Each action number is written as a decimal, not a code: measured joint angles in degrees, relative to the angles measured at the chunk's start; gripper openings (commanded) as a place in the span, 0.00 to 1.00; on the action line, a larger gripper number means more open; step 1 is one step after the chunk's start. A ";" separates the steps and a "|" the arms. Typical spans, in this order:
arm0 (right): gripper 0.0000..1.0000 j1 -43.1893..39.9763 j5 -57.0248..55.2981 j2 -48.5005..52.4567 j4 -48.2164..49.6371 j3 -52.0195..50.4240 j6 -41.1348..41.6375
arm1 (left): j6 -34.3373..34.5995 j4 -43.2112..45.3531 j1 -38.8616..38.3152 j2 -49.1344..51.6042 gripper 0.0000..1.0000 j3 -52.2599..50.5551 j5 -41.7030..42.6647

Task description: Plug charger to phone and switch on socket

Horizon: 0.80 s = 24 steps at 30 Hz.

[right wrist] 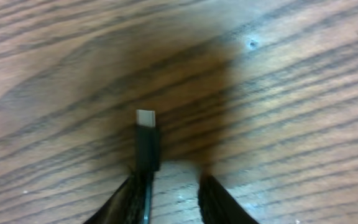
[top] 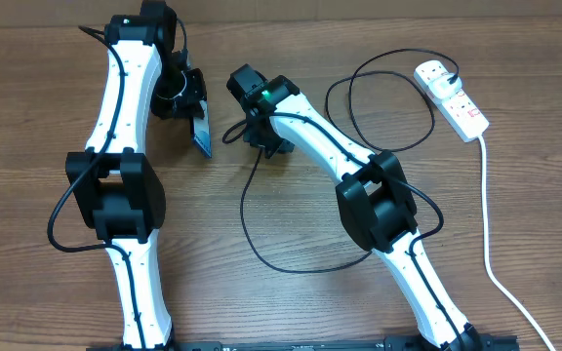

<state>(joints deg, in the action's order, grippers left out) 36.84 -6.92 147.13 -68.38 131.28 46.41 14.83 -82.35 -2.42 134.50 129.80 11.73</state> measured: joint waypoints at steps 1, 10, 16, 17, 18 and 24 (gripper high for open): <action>0.27 0.00 -0.02 0.00 -0.28 0.00 -0.02 | 0.00 0.00 0.00 0.00 0.04 0.00 0.00; 0.23 -0.07 0.00 0.00 -3.30 0.17 0.11 | 0.00 0.07 0.00 0.00 0.04 0.00 0.00; 0.22 -0.76 0.63 0.00 -2.34 0.17 -0.13 | 0.00 0.04 0.00 -0.02 0.04 0.00 0.00; 0.21 -1.09 0.90 0.00 -1.95 0.17 -0.42 | 0.00 0.07 0.00 0.00 0.04 0.00 0.00; 0.20 -1.55 1.49 0.00 -1.51 0.17 -0.83 | 0.00 0.07 0.00 0.00 0.04 0.00 0.00; 0.15 -3.85 4.15 0.00 -1.05 0.17 -2.49 | 0.00 0.48 -0.07 -0.02 0.04 0.00 0.00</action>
<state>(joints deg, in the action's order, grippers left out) 32.99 -2.76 147.13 -69.43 131.46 43.92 14.83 -81.87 -2.48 134.47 129.80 11.73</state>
